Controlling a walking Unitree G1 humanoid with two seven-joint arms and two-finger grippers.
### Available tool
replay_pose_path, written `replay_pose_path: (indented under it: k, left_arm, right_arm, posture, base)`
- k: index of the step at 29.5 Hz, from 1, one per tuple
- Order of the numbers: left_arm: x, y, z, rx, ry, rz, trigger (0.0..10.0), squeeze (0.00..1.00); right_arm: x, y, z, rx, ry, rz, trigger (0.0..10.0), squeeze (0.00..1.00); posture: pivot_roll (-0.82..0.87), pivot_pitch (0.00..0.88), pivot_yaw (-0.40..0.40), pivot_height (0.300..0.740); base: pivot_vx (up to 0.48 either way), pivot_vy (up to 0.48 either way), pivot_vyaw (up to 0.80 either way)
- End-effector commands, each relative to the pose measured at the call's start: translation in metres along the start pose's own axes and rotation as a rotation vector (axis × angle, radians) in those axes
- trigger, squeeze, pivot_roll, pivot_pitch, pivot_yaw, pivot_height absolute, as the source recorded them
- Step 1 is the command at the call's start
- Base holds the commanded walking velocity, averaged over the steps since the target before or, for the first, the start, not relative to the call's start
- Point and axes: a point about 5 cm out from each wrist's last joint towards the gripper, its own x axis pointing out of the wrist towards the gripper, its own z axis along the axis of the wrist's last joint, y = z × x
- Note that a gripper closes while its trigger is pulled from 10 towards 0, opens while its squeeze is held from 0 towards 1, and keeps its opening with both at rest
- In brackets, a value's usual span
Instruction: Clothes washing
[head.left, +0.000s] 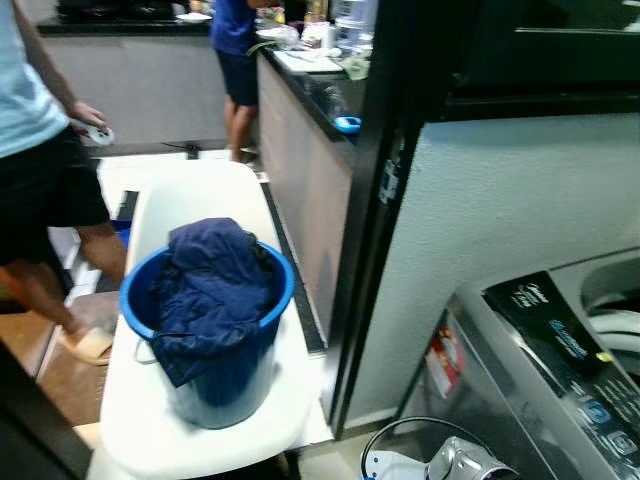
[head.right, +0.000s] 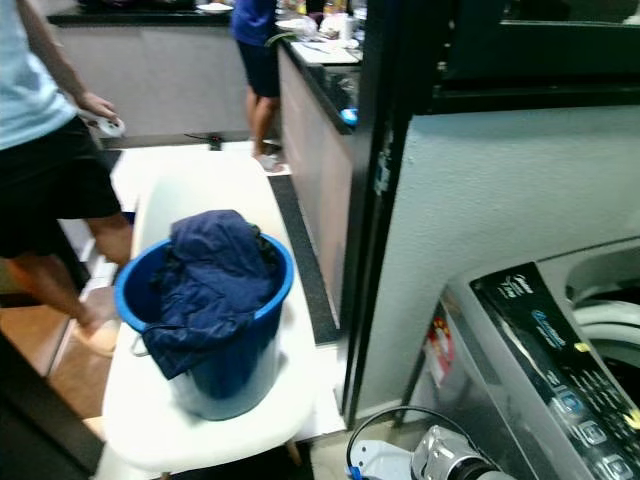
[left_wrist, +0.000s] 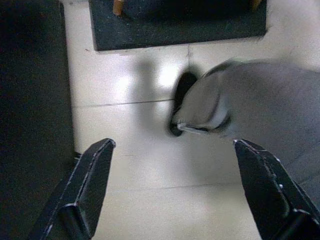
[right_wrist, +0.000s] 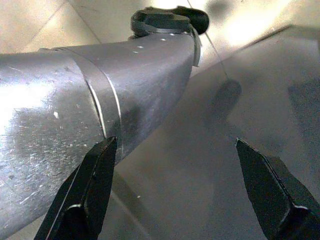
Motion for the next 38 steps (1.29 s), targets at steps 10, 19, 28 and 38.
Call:
replay_pose_path:
  k: [10, 19, 28, 38]
  left_arm:
    - [-0.019, 0.094, -0.002, 0.425, 0.059, 0.532, 10.0, 0.00]
    - [-0.003, 0.011, -0.004, 0.383, -0.004, 0.062, 10.0, 0.00]
    - [-0.004, -0.002, -0.012, 0.453, 0.004, 0.049, 10.0, 0.00]
    - [-0.002, -0.016, -0.007, 0.318, 0.004, -0.020, 10.0, 0.00]
  right_arm:
    - [0.007, -0.004, 0.001, 0.056, -0.013, -0.178, 10.0, 0.00]
    - [0.033, 0.027, -0.011, 0.612, -0.157, -0.263, 10.0, 0.00]
    - [0.028, 0.015, -0.009, 0.912, -0.306, -0.394, 10.0, 0.00]
    - [0.033, 0.022, -0.003, 1.060, -0.352, -0.387, 10.0, 0.00]
  posture:
    - [0.20, 0.000, -0.072, 0.740]
    - [0.19, 0.000, -0.069, 0.740]
    - [0.20, 0.000, -0.077, 0.740]
    - [0.20, 0.000, -0.090, 0.740]
  base:
    - [0.000, 0.000, 0.00]
    - [0.000, 0.000, 0.00]
    - [0.000, 0.000, 0.00]
    - [0.000, 0.000, 0.00]
